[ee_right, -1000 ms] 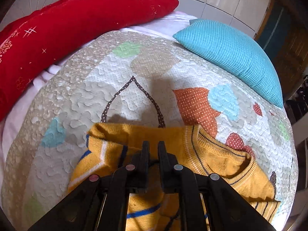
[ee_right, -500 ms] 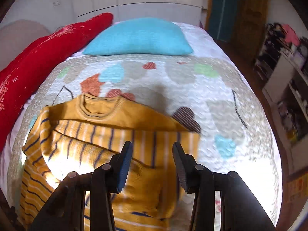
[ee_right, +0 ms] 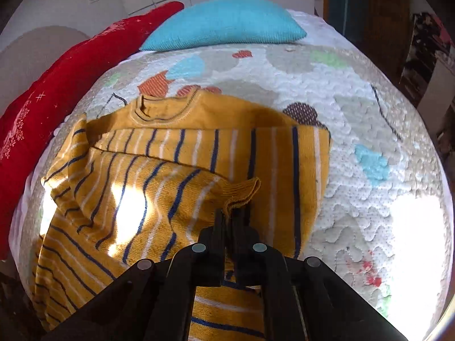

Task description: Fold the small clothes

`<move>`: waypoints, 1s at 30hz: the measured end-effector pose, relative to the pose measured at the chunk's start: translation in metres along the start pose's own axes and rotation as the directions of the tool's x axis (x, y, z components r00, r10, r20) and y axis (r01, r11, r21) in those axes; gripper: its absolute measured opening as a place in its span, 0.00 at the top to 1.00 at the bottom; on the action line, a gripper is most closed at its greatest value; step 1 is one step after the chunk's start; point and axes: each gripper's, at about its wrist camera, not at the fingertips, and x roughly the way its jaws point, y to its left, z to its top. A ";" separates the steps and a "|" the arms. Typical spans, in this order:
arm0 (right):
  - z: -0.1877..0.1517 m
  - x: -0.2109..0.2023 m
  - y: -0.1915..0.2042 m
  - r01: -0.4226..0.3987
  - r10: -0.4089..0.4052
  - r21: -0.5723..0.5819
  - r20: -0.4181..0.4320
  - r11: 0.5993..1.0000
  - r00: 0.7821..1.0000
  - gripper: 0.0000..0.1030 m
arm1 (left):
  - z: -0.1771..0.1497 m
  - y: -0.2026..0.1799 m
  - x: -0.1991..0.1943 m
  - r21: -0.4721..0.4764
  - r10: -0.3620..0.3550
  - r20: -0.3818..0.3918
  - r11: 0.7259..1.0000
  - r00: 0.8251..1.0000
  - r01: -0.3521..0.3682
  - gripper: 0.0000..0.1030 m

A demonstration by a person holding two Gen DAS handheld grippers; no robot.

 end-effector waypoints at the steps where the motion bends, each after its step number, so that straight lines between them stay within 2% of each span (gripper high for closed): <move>1: 0.004 -0.009 -0.001 -0.002 0.002 0.009 0.032 1.000 0.999 0.96 | 0.001 0.001 -0.001 -0.005 0.007 0.005 1.000 1.000 -0.007 0.28; 3: 0.013 -0.020 -0.013 0.009 -0.013 0.056 0.072 0.998 0.997 0.96 | 0.004 0.005 -0.001 -0.016 0.017 0.017 1.000 1.000 -0.017 0.28; 5: 0.017 -0.019 -0.028 0.093 -0.099 0.086 0.071 0.992 0.993 0.96 | 0.007 0.010 -0.002 -0.029 0.028 0.026 0.999 0.999 -0.028 0.28; 8: 0.011 0.002 -0.047 0.185 -0.185 0.095 -0.013 0.978 0.983 0.93 | 0.010 0.018 0.000 -0.047 0.047 0.028 0.998 0.999 -0.045 0.28; 10: 0.001 0.008 -0.053 0.185 -0.181 0.089 -0.049 0.979 0.982 0.90 | 0.010 0.022 0.000 -0.050 0.057 0.026 0.997 0.998 -0.055 0.28; 13: -0.013 -0.011 -0.056 0.167 -0.167 0.098 -0.016 0.981 0.986 0.69 | 0.009 0.027 0.001 -0.044 0.072 0.017 0.996 0.997 -0.072 0.28; 14: -0.018 -0.020 -0.057 0.153 -0.154 0.103 -0.004 0.983 0.988 0.61 | 0.009 0.028 0.003 -0.042 0.075 0.011 0.996 0.997 -0.075 0.28; 15: -0.024 -0.029 -0.058 0.137 -0.138 0.109 0.002 0.985 0.990 0.59 | 0.008 0.029 0.004 -0.040 0.076 0.006 0.996 0.997 -0.076 0.28; 18: -0.050 -0.051 -0.064 0.060 -0.059 0.142 -0.012 0.988 0.998 0.54 | 0.007 0.031 0.011 -0.025 0.067 -0.012 0.997 0.998 -0.067 0.28; 21: -0.086 -0.063 -0.069 -0.046 0.057 0.204 -0.045 0.978 0.997 0.50 | 0.009 0.029 0.023 0.003 0.023 -0.046 1.000 0.999 -0.023 0.28; 24: -0.129 -0.065 -0.063 -0.146 0.169 0.255 -0.068 0.956 0.983 0.48 | 0.009 0.024 0.040 0.039 -0.028 -0.096 0.999 0.995 0.032 0.28; 27: -0.168 -0.062 -0.047 -0.220 0.250 0.280 -0.079 0.934 0.965 0.47 | 0.007 0.017 0.044 0.073 -0.028 -0.099 0.997 0.995 0.035 0.28; 29: -0.185 -0.067 -0.034 -0.274 0.298 0.281 -0.044 0.920 0.954 0.46 | 0.004 0.014 0.040 0.061 -0.105 -0.116 0.992 0.988 0.113 0.31; 30: -0.191 -0.069 -0.026 -0.315 0.337 0.284 -0.032 0.906 0.941 0.46 | 0.002 0.013 0.039 0.052 -0.144 -0.126 0.987 0.981 0.152 0.34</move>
